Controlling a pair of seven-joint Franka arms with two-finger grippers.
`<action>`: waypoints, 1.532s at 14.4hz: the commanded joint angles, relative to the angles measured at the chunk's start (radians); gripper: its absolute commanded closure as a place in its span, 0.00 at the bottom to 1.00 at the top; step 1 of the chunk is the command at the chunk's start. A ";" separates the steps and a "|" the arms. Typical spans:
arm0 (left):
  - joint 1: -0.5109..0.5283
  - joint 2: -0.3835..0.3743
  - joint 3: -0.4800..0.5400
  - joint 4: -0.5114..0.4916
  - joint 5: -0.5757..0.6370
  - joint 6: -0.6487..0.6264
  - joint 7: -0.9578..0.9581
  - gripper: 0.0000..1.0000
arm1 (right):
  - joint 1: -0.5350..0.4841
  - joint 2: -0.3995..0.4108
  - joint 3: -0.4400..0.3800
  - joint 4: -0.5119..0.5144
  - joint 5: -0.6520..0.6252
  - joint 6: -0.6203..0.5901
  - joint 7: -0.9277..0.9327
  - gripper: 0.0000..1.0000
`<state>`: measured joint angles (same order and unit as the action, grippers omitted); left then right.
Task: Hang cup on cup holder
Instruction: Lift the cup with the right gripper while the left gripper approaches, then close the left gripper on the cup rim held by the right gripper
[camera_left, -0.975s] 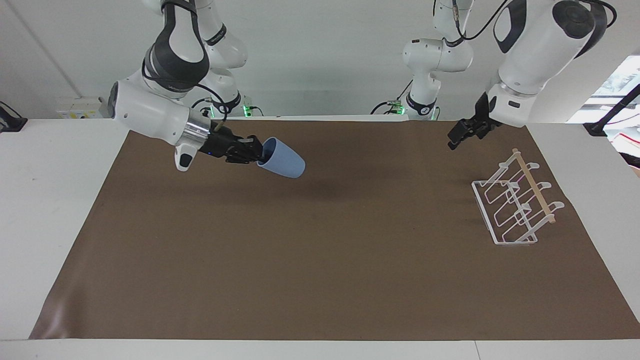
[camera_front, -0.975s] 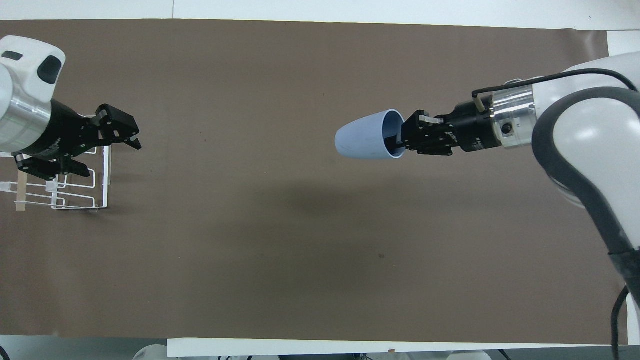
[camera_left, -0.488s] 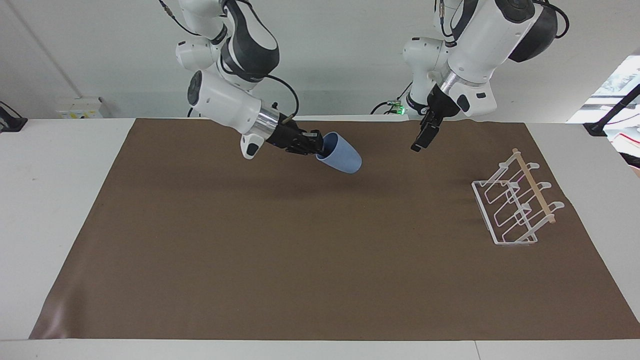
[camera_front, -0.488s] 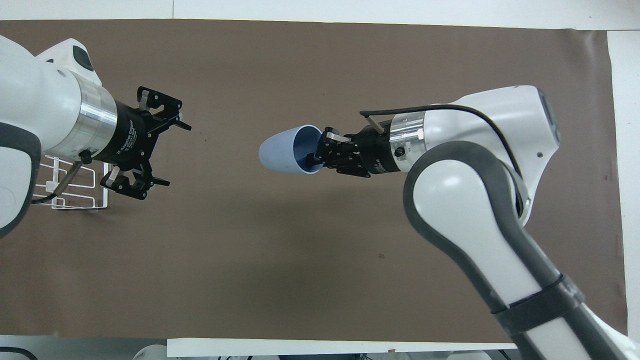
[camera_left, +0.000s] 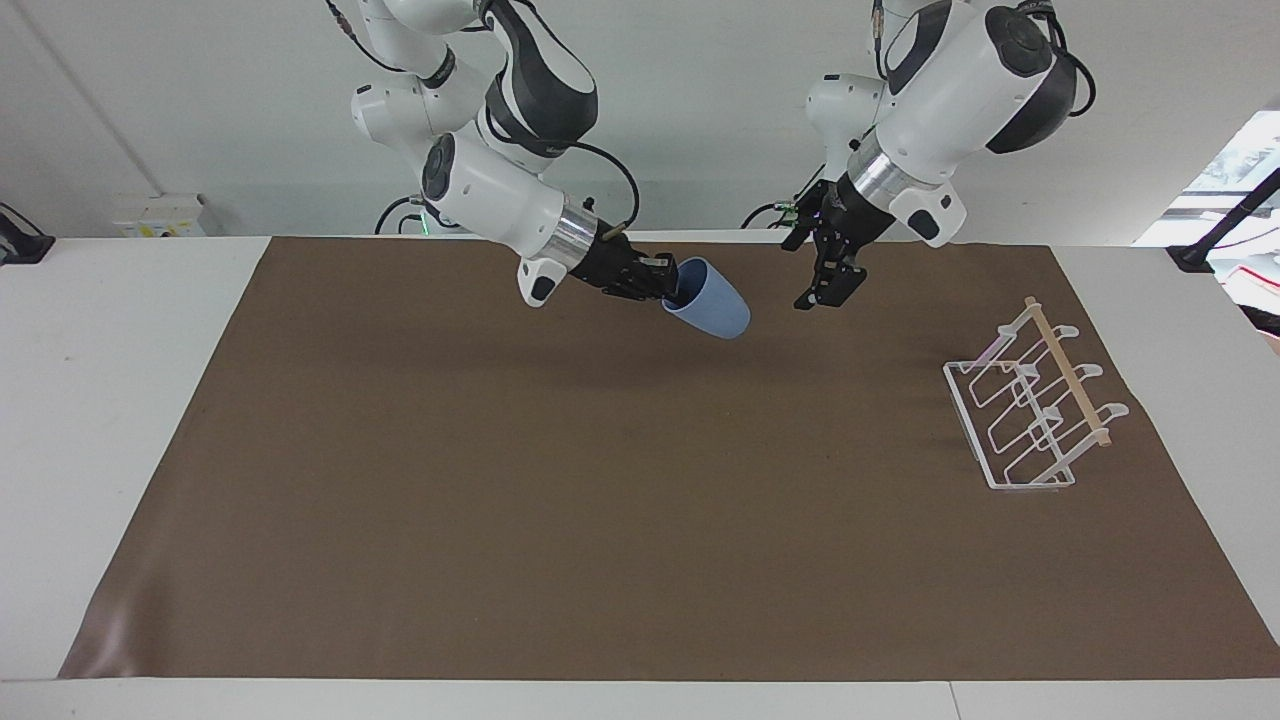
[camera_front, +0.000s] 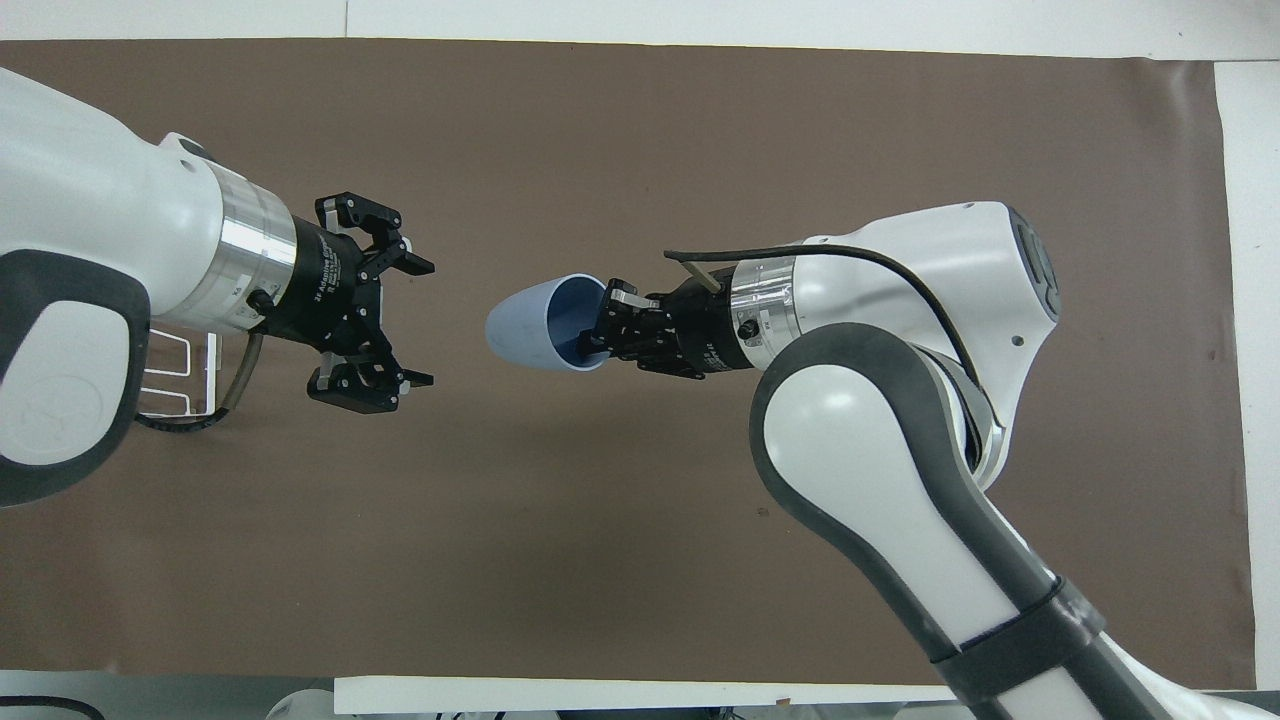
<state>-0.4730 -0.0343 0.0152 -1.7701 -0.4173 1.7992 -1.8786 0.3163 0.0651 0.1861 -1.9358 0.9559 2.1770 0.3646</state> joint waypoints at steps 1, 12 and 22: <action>-0.015 -0.074 0.009 -0.139 -0.115 0.132 0.134 0.00 | 0.041 -0.011 -0.001 -0.012 0.018 0.049 0.039 0.99; -0.021 -0.078 0.009 -0.219 -0.255 0.180 0.205 0.00 | 0.046 -0.011 -0.001 -0.019 0.018 0.061 0.036 0.99; -0.104 -0.050 0.009 -0.219 -0.253 0.241 0.411 1.00 | 0.046 -0.011 -0.001 -0.017 0.018 0.061 0.031 0.99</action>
<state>-0.5321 -0.0704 0.0181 -1.9700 -0.6692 2.0475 -1.5606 0.3636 0.0593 0.1830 -1.9561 0.9575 2.2298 0.4011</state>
